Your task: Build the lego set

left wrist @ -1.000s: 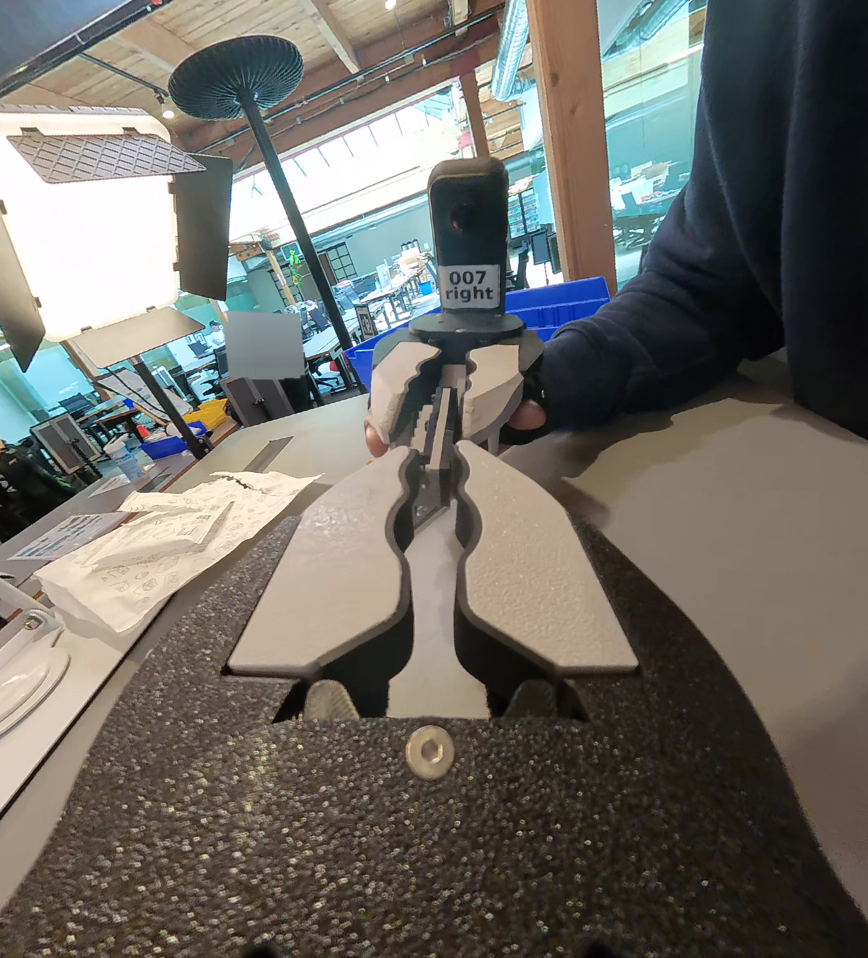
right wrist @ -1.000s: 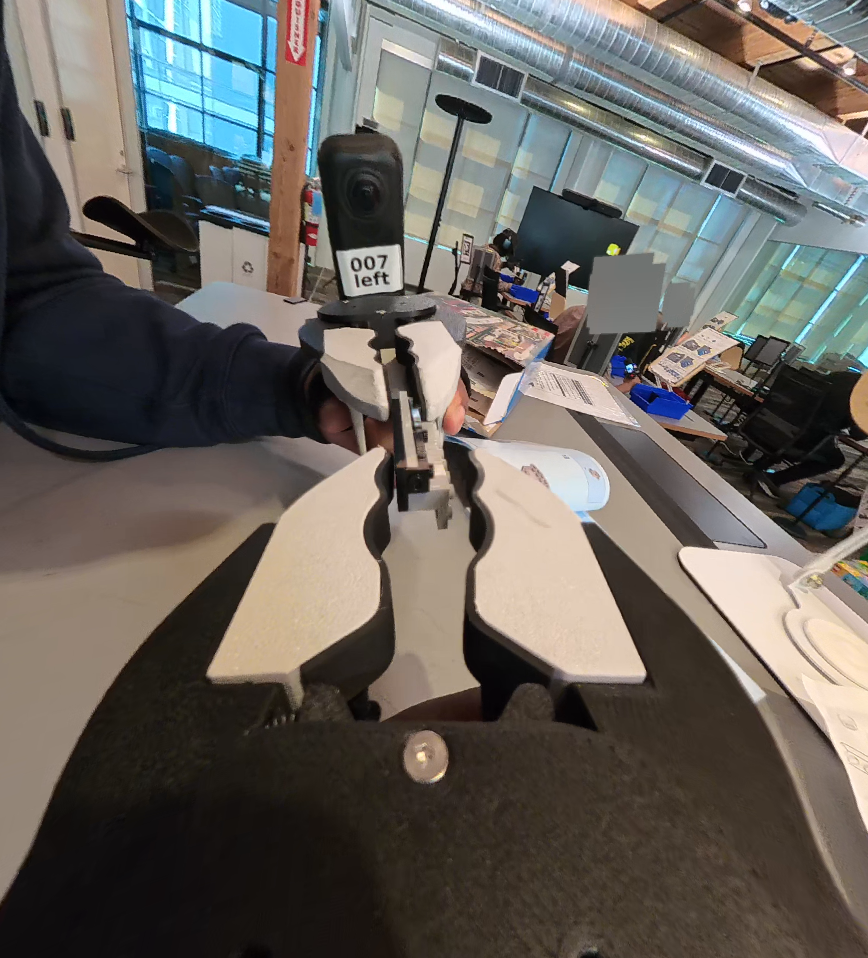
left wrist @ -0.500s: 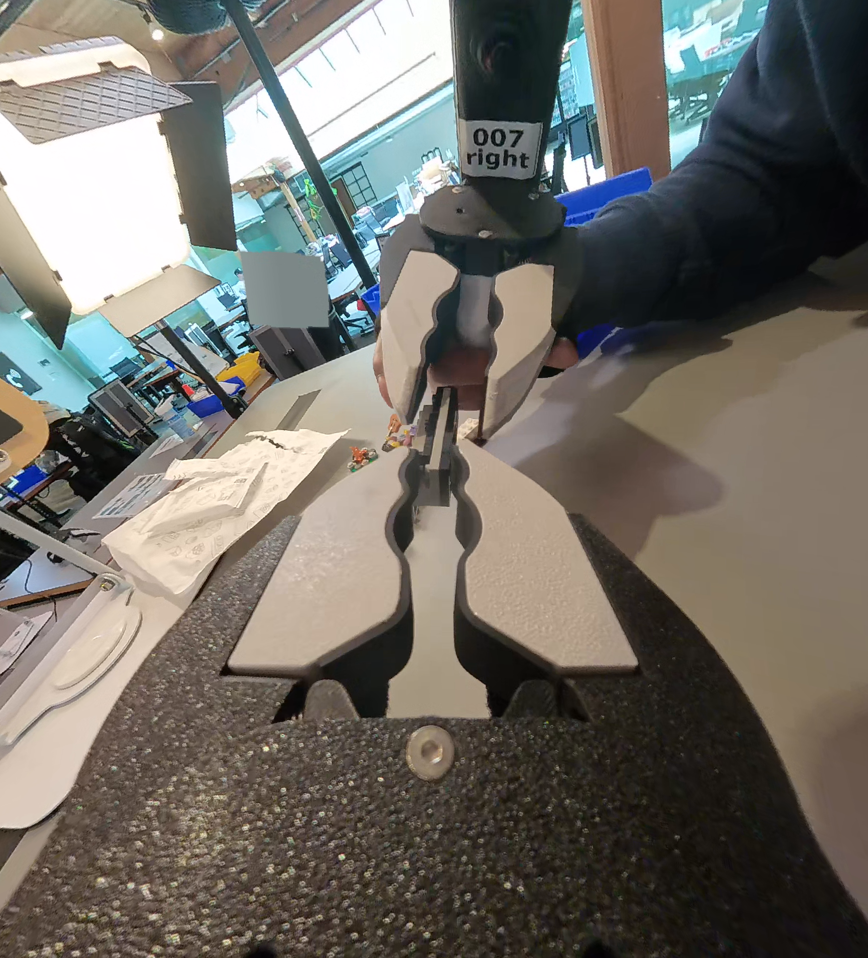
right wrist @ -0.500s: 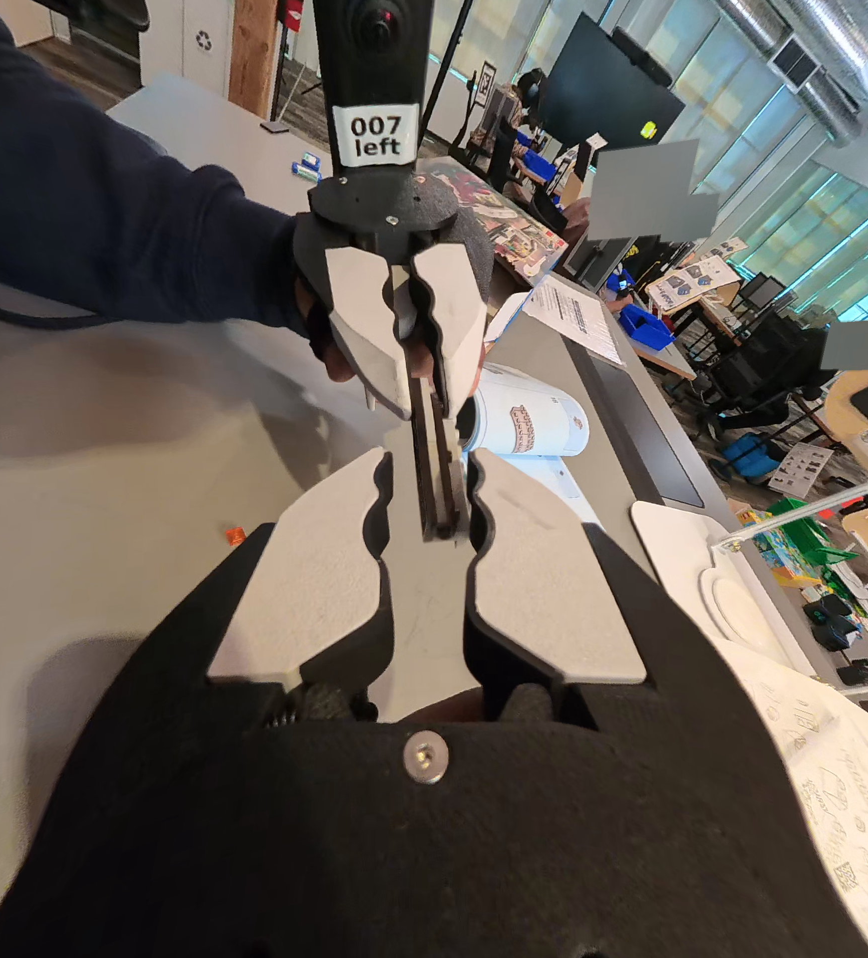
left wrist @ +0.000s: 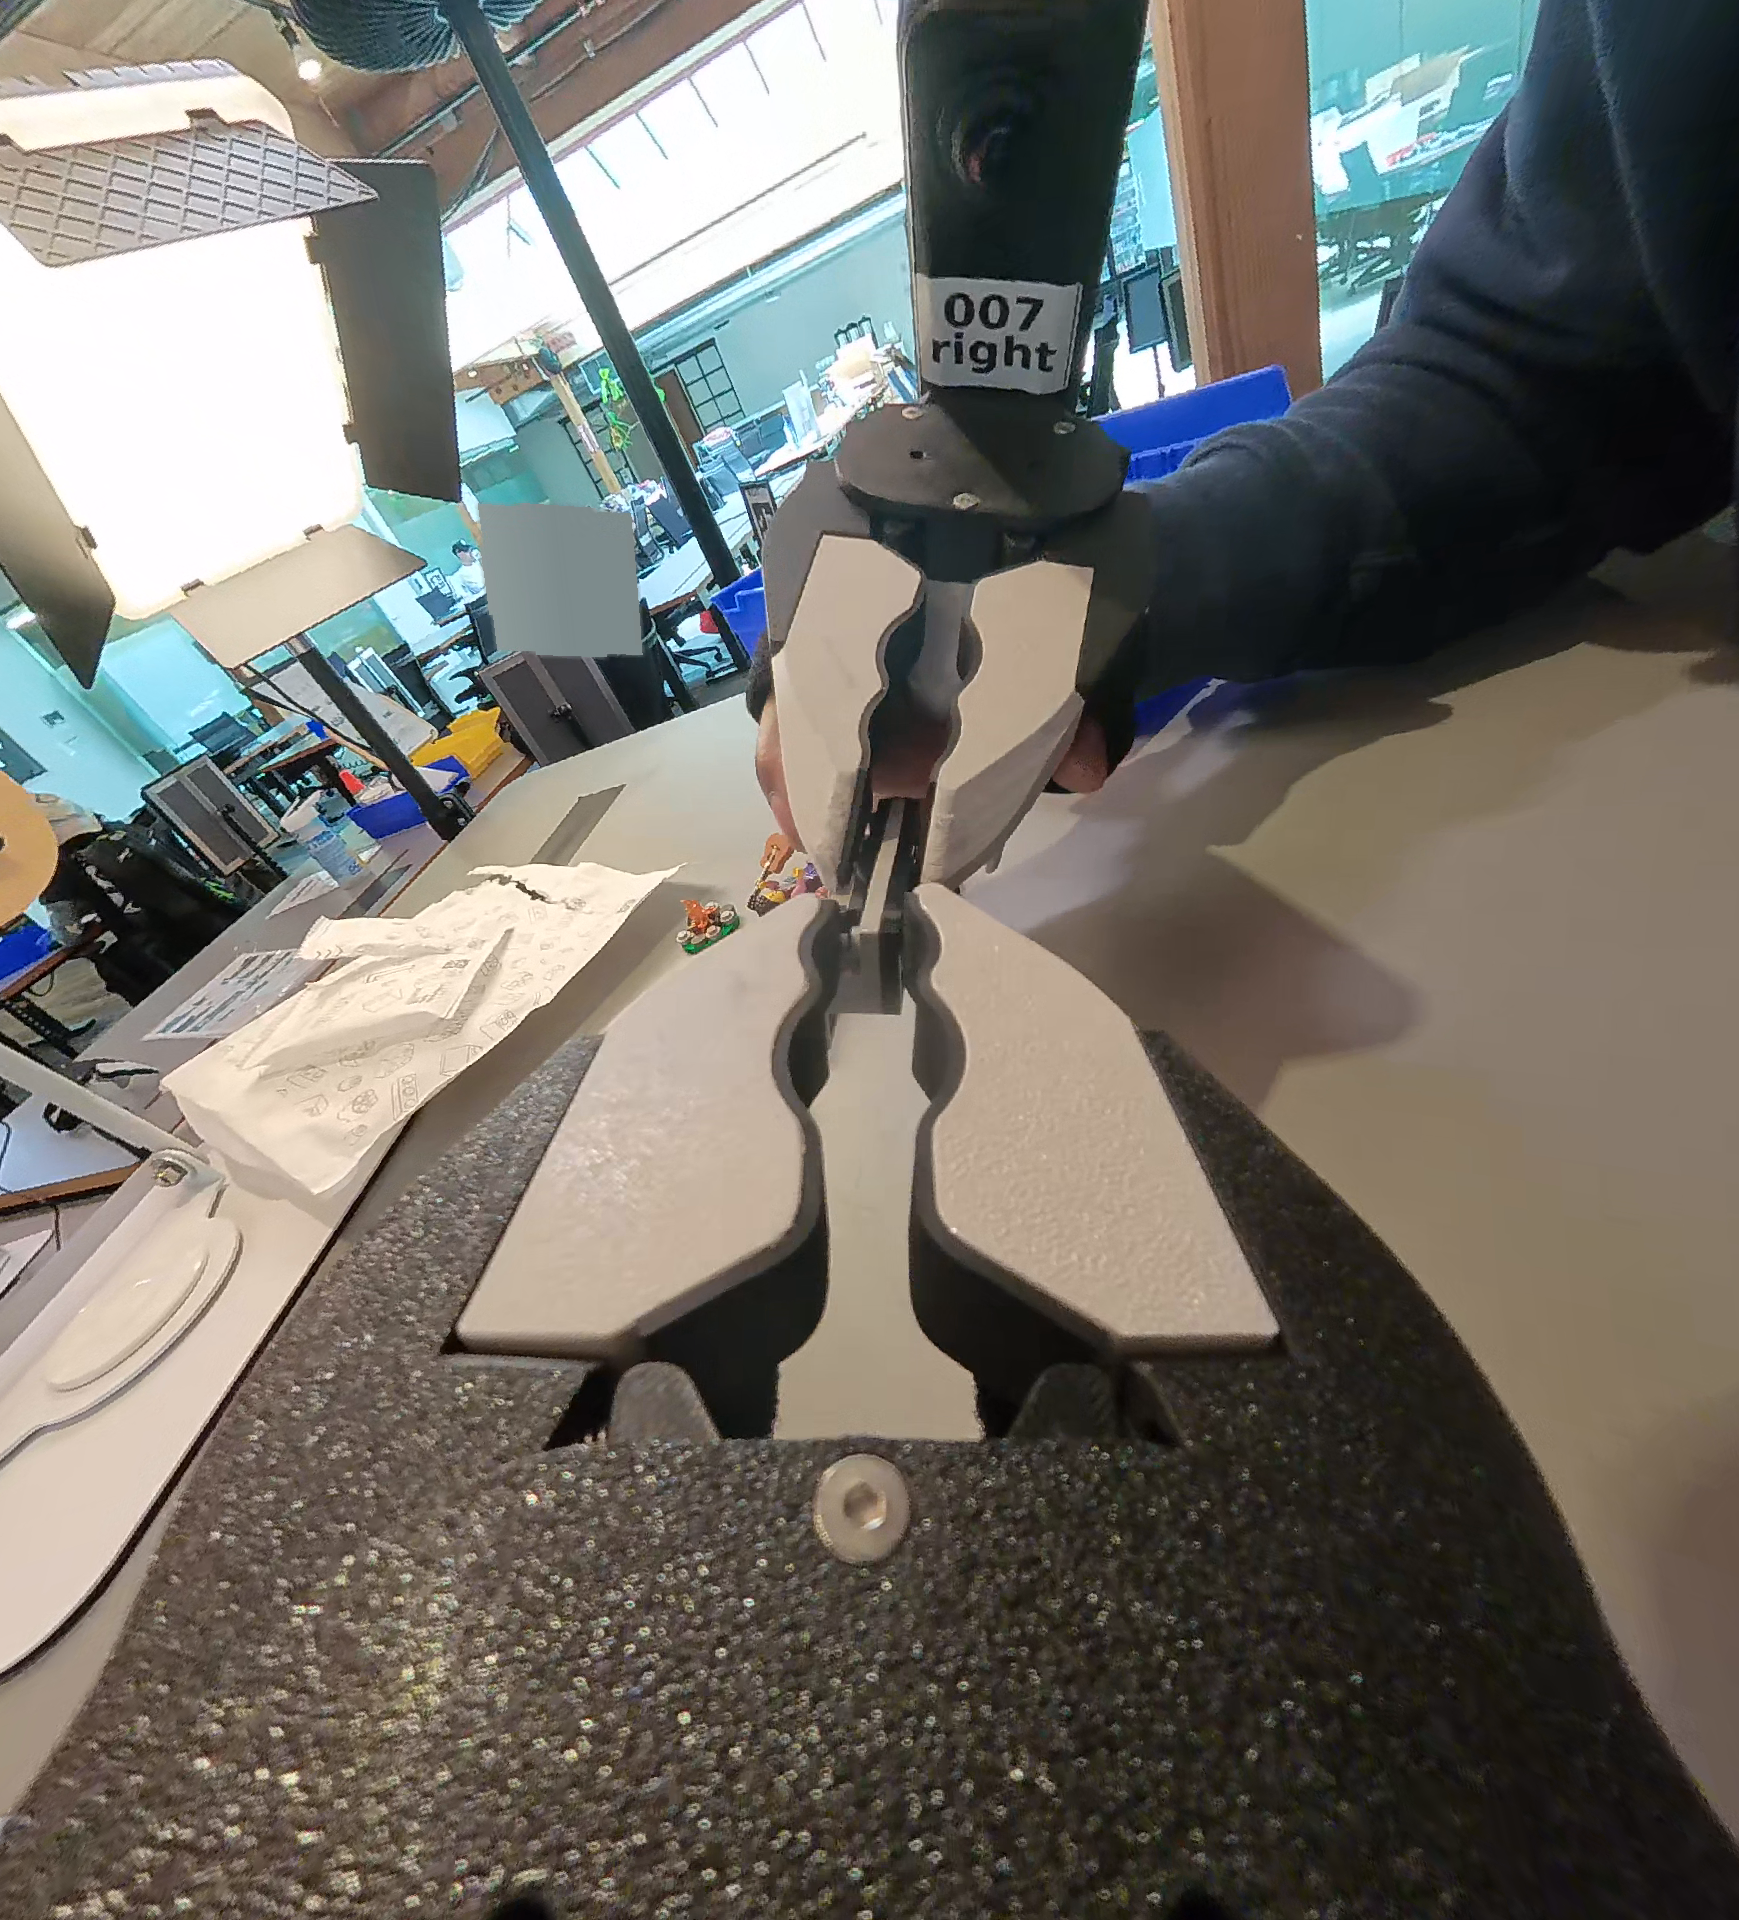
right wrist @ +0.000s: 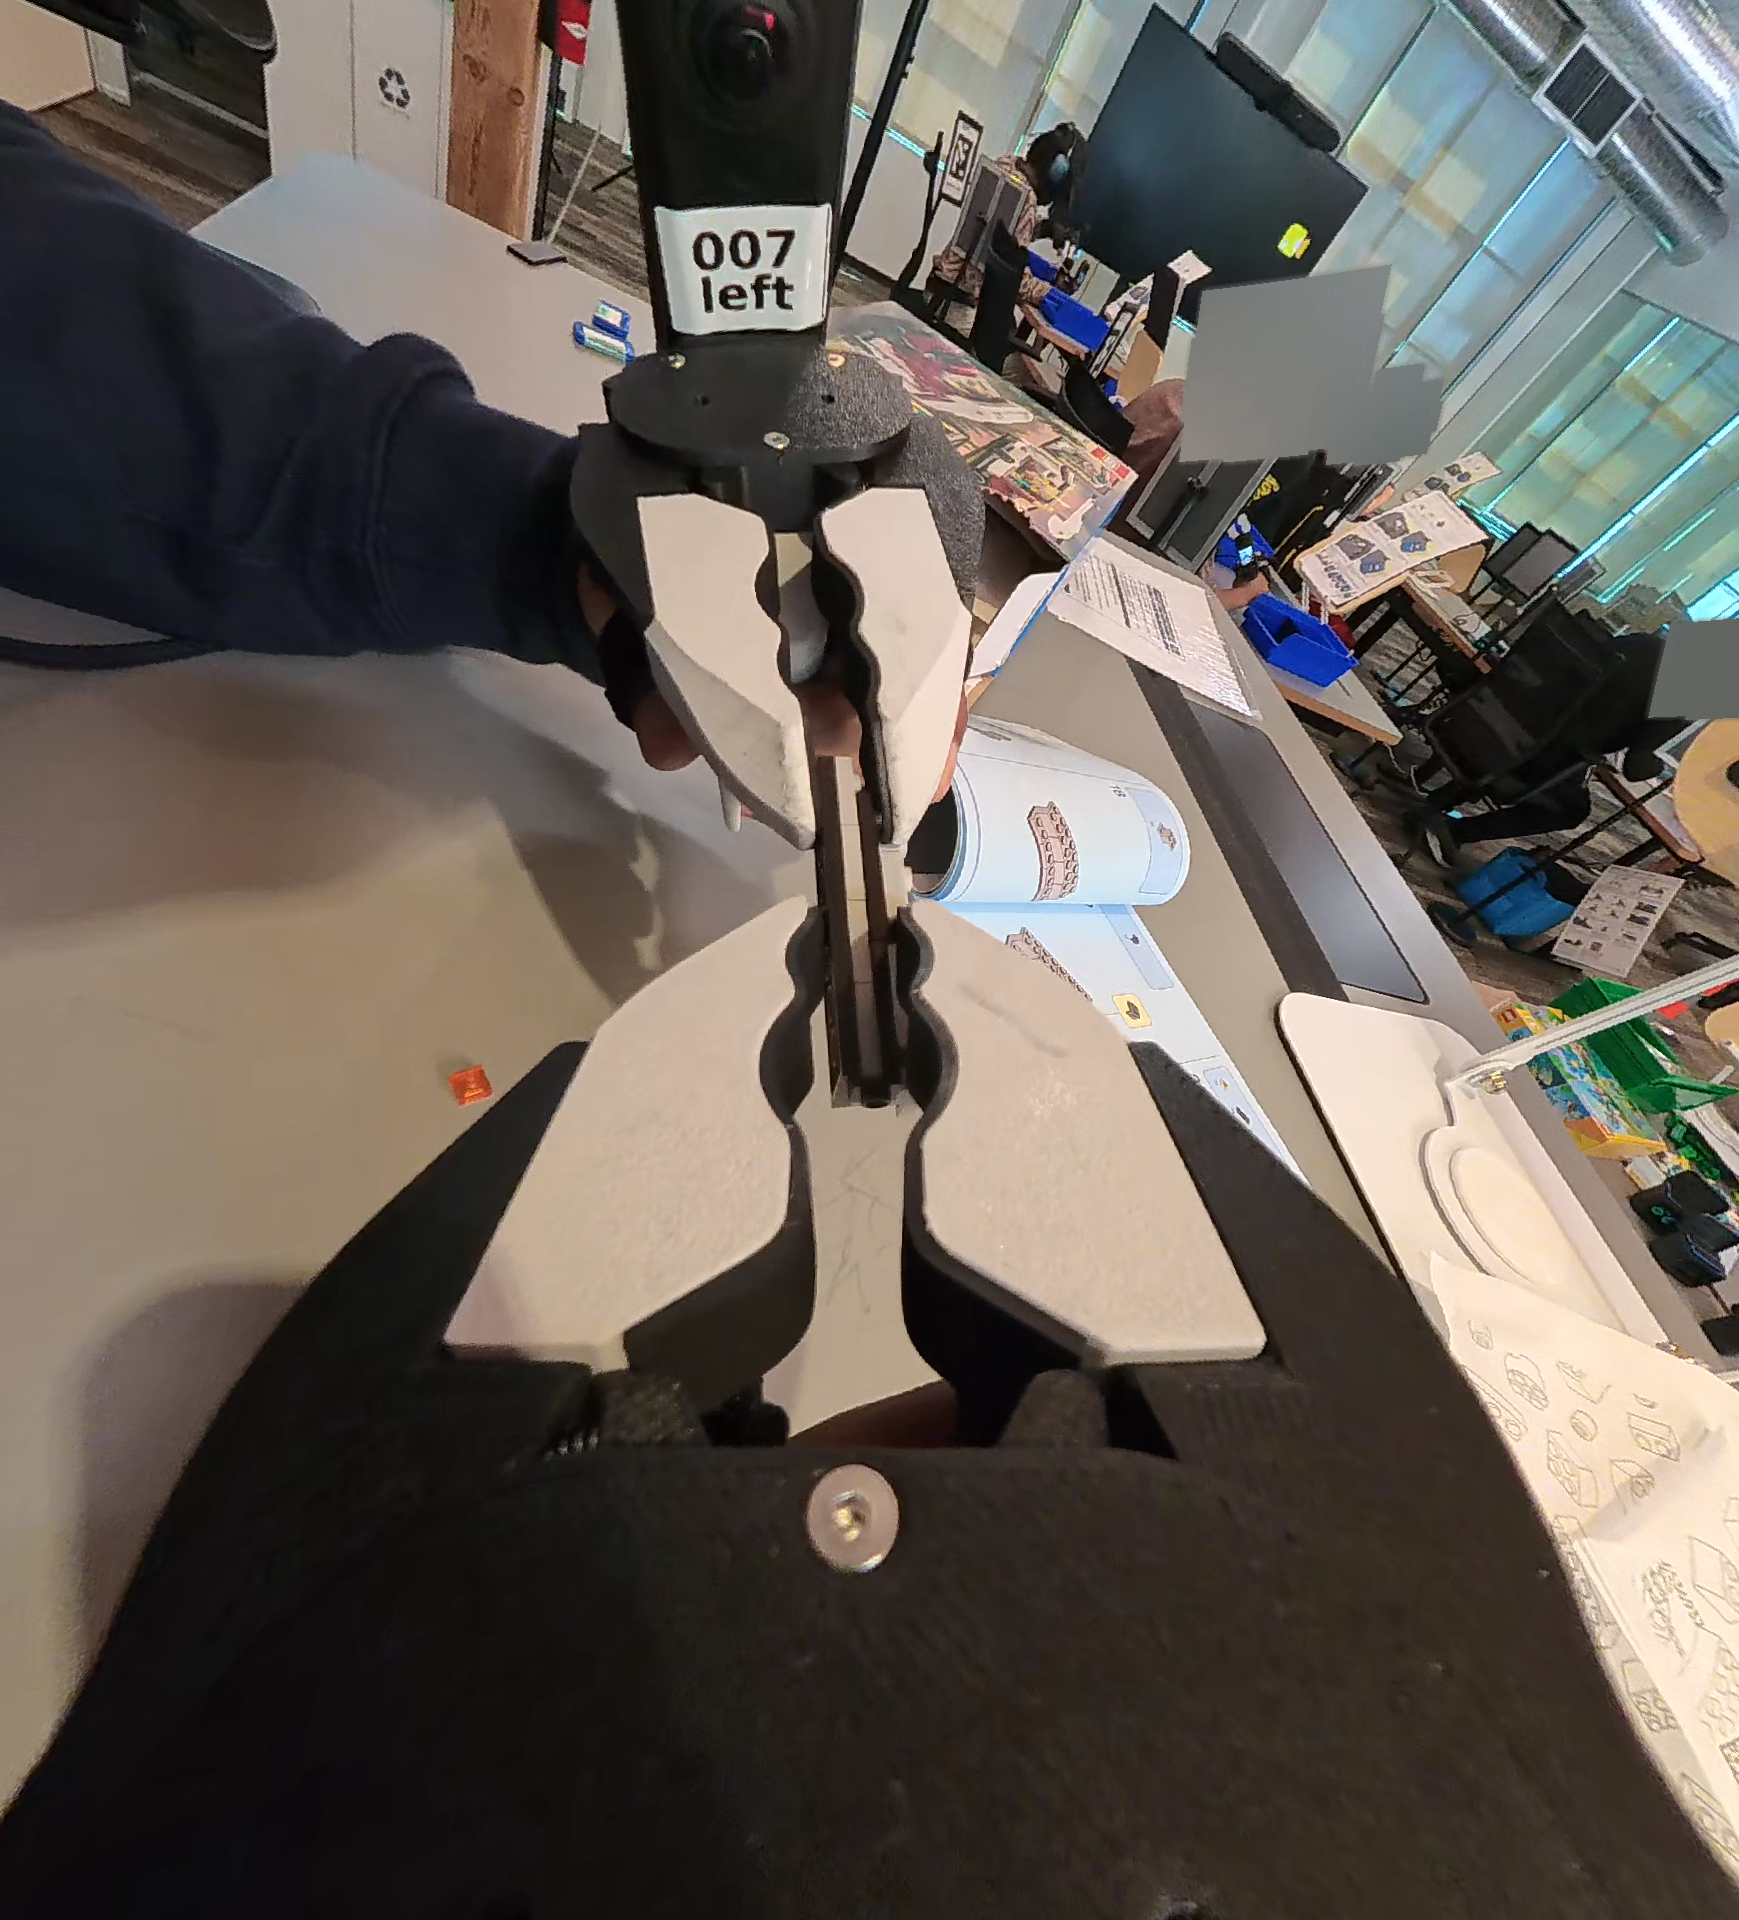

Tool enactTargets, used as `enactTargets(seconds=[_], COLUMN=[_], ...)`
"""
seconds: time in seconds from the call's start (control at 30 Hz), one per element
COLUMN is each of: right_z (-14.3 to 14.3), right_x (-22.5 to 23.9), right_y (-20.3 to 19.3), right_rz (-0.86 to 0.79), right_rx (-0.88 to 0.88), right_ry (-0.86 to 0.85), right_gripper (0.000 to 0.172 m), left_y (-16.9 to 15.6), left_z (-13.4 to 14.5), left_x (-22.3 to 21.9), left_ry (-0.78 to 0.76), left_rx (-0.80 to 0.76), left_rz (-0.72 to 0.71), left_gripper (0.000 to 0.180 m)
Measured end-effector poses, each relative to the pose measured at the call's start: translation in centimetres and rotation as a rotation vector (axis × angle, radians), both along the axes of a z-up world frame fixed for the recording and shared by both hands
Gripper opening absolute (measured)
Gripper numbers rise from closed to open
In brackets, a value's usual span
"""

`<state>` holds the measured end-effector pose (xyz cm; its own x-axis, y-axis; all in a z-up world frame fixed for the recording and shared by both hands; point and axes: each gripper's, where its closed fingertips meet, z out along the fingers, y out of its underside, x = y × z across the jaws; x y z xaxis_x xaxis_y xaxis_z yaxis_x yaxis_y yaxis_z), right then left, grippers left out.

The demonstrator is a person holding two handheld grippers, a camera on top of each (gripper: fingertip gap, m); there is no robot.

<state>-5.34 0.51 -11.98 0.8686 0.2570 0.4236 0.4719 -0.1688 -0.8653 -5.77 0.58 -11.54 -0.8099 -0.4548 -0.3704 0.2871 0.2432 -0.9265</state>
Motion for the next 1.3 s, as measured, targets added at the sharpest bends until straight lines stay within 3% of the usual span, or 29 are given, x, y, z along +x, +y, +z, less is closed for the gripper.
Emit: enactTargets(seconds=[0.7, 1.0, 1.07, 1.3], right_z=[-0.2, -0.5, -0.6, 0.3], right_x=[-0.3, 0.3, 0.9, 2.9], right_y=[-0.4, -0.1, 0.1, 0.2], right_rz=[0.075, 0.028, -0.02, -0.198], right_rx=[-0.009, 0.007, 0.023, 0.148], right_ry=[-0.011, -0.039, -0.087, -0.321], right_gripper=[0.011, 0.011, 0.011, 0.011], left_y=[-0.4, -0.2, 0.0, 2.4], left_z=[-0.2, -0.4, -0.6, 1.3], left_x=[-0.2, 0.3, 0.6, 2.8], left_ry=[0.017, 0.045, 0.087, 0.282], left_rx=[-0.017, -0.023, -0.052, -0.33], left_rz=[-0.037, -0.013, -0.003, 0.088], left_gripper=[0.011, 0.011, 0.012, 0.041])
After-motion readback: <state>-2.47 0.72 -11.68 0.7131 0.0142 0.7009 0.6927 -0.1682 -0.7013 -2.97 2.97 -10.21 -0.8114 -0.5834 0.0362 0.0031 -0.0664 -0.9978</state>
